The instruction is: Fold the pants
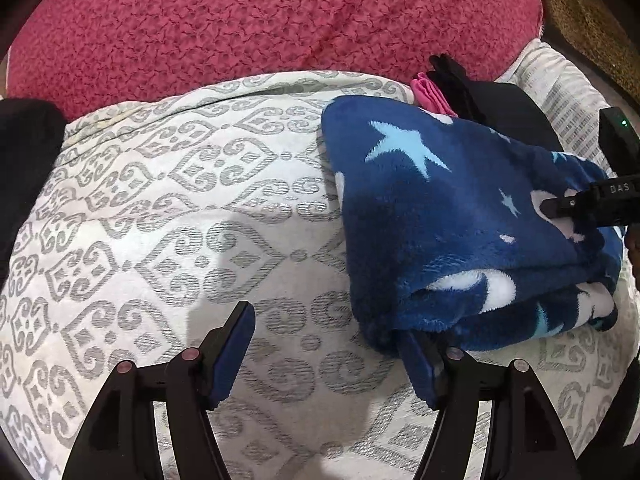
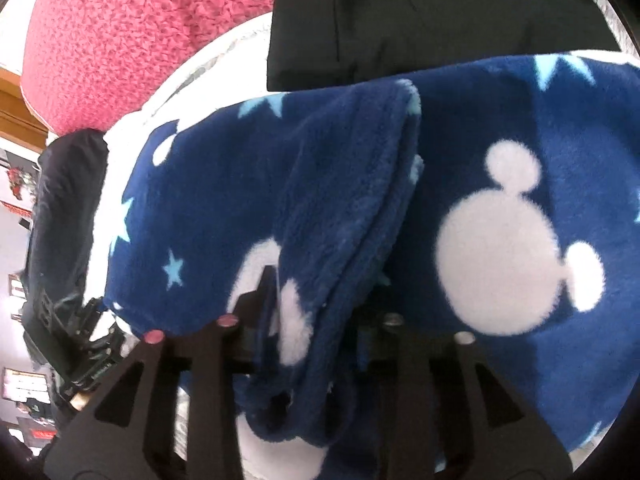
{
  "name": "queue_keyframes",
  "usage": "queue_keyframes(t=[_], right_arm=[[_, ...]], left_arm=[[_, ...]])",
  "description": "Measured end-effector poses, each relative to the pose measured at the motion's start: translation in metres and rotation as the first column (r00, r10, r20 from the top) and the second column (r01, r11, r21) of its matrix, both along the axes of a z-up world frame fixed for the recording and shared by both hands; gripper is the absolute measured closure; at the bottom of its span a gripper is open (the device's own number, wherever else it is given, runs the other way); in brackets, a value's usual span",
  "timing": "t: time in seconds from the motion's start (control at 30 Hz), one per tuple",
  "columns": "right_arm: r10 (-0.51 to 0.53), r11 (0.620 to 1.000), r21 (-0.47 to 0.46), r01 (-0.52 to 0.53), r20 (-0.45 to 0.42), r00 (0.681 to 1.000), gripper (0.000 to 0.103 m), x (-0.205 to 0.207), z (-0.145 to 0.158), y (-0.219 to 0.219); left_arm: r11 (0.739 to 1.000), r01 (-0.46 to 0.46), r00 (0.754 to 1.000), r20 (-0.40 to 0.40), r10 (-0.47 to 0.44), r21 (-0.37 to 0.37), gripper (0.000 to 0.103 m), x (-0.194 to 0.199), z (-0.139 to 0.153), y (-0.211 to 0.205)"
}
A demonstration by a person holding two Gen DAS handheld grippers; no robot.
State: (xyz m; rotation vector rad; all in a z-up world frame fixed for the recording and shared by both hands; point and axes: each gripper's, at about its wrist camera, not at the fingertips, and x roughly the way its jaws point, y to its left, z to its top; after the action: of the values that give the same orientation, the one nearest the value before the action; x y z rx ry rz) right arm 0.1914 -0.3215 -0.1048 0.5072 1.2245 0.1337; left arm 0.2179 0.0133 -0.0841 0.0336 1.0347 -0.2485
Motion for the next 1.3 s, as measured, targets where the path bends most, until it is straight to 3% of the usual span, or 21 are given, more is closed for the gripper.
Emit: queue_keyframes(t=[0.1,0.23,0.3,0.37,0.43,0.5,0.53,0.6,0.67,0.73,0.77,0.83,0.9,1.07,1.2,1.3], right_arm=[[-0.021,0.998,-0.054,0.021,0.013,1.000,0.056,-0.007,0.010,-0.005],[-0.155,0.982,-0.101,0.158,0.035,0.987,0.055,-0.017,0.032,-0.008],[-0.126,0.990,-0.050,0.132,0.113,0.986,0.055,-0.019,0.049,0.003],[-0.058,0.997,-0.031,0.064,0.147,0.987,0.056,-0.015,0.057,0.021],[0.015,0.999,-0.038,-0.009,0.151,0.988,0.068,-0.008,0.055,0.039],[0.042,0.997,-0.060,-0.037,0.080,0.996,0.081,0.001,0.036,0.051],[0.035,0.998,-0.058,-0.034,0.030,0.999,0.087,0.001,0.022,0.053],[0.016,0.999,-0.046,-0.017,-0.010,1.000,0.089,0.000,0.003,0.054],[0.007,0.999,-0.047,-0.006,0.025,1.000,0.093,-0.004,-0.001,0.051],[-0.005,1.000,-0.004,0.005,0.035,0.999,0.095,-0.006,-0.003,0.044],[-0.006,1.000,0.017,0.005,0.036,0.999,0.095,-0.009,-0.004,0.039],[-0.004,0.999,0.047,0.003,0.038,0.999,0.098,-0.014,-0.009,0.031],[0.004,0.999,0.032,-0.006,0.044,0.999,0.098,-0.015,-0.004,0.034],[0.010,0.994,-0.109,-0.001,0.084,0.996,0.094,-0.023,0.015,0.049],[0.024,0.980,-0.197,0.001,0.125,0.992,0.084,-0.034,0.029,0.059],[0.021,0.977,-0.213,0.010,0.142,0.990,0.083,-0.040,0.034,0.059]], left_arm=[[1.000,-0.022,1.000,-0.004,0.022,-0.007,0.031,-0.002,0.000,0.004],[0.999,-0.038,0.999,0.010,0.038,0.013,0.032,-0.011,0.011,0.003],[1.000,-0.023,0.999,0.034,0.022,0.006,0.033,-0.019,0.025,0.000],[0.998,0.016,0.998,0.069,-0.012,-0.054,0.033,-0.026,0.048,-0.005],[0.992,0.056,0.993,0.110,-0.043,-0.111,0.033,-0.026,0.069,-0.013],[0.984,0.097,0.987,0.140,-0.076,-0.151,0.031,-0.018,0.083,-0.027],[0.982,0.110,0.985,0.147,-0.088,-0.151,0.030,-0.010,0.086,-0.037],[0.987,0.109,0.985,0.144,-0.091,-0.121,0.030,0.007,0.080,-0.056],[0.992,0.106,0.991,0.086,-0.100,-0.068,0.030,0.030,0.053,-0.072],[0.999,0.039,0.999,-0.024,-0.038,0.035,0.028,0.047,0.018,-0.072],[1.000,0.012,0.997,-0.074,-0.011,0.021,0.026,0.052,0.004,-0.063],[0.986,-0.077,0.985,-0.162,0.052,-0.151,0.023,0.056,-0.013,-0.038],[0.975,-0.107,0.979,-0.191,0.070,-0.192,0.023,0.055,-0.013,-0.029],[0.999,-0.030,0.996,-0.080,0.027,-0.039,0.023,0.045,0.015,-0.050],[0.999,-0.010,1.000,-0.030,0.009,-0.039,0.024,0.044,0.040,-0.057],[0.999,0.013,1.000,0.019,-0.012,-0.048,0.024,0.041,0.058,-0.066]])
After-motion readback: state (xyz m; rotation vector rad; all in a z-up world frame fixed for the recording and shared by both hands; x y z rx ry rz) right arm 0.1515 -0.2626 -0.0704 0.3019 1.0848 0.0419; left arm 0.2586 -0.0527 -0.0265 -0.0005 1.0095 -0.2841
